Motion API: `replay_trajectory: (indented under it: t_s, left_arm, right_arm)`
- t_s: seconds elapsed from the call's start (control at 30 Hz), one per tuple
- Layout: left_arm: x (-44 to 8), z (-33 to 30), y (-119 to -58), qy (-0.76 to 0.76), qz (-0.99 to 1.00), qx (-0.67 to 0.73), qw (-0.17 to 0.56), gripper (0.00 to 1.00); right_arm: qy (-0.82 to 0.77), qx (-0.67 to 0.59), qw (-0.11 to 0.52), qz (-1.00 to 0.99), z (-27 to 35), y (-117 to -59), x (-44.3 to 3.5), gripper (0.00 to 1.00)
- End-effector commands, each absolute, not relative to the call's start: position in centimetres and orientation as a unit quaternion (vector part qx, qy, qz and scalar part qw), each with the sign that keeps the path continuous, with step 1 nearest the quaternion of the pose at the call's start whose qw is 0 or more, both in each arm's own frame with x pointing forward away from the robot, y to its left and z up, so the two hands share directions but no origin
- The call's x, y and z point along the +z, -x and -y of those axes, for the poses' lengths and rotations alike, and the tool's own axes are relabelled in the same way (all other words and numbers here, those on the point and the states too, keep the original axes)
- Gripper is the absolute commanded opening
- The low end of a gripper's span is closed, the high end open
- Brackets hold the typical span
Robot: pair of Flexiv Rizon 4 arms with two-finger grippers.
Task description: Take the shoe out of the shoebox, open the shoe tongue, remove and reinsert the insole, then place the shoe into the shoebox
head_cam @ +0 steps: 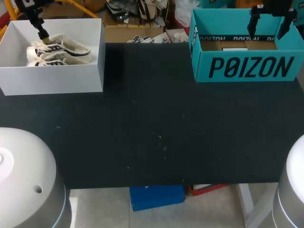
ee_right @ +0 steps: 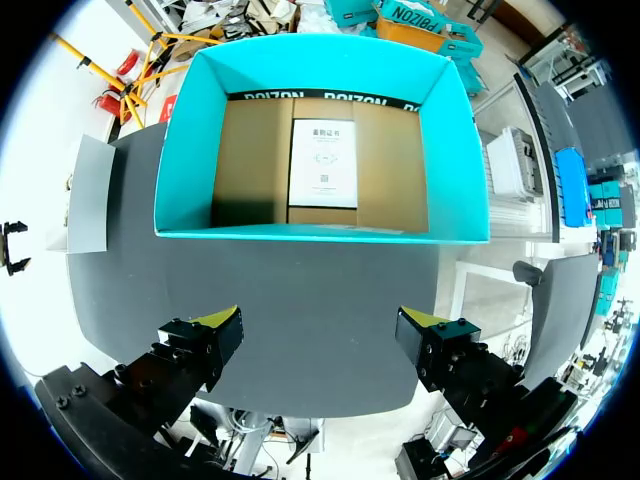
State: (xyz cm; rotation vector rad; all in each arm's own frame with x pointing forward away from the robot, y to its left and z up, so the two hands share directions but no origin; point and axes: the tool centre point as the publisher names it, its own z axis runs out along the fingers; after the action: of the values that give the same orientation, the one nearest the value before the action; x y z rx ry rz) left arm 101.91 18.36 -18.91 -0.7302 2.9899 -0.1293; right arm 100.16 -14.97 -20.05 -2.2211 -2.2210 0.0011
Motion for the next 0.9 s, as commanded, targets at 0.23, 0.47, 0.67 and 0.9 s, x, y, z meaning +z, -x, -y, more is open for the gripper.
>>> replay_trajectory:
  t_s: [0.23,0.47,0.67,0.9]
  left_arm:
    - [-21.0,-19.3,-103.0,0.127,-0.989,-0.079,0.01,0.4]
    - [-23.7,-20.2,-104.4,0.124,-0.991,-0.055,0.005,0.46]
    - [-25.7,-20.2,-105.8,0.121,-0.991,-0.051,-0.001,0.48]
    - [-27.6,-19.9,-107.7,0.114,-0.993,-0.043,0.003,0.5]
  right_arm:
    - [0.707,0.001,0.0,0.707,15.0,-100.1,-20.0,1.0]
    - [0.707,0.001,0.0,0.707,15.0,-100.1,-20.0,1.0]
    - [0.707,0.001,0.0,0.707,15.0,-100.1,-20.0,1.0]
    - [0.707,0.001,0.0,0.707,15.0,-100.1,-20.0,1.0]
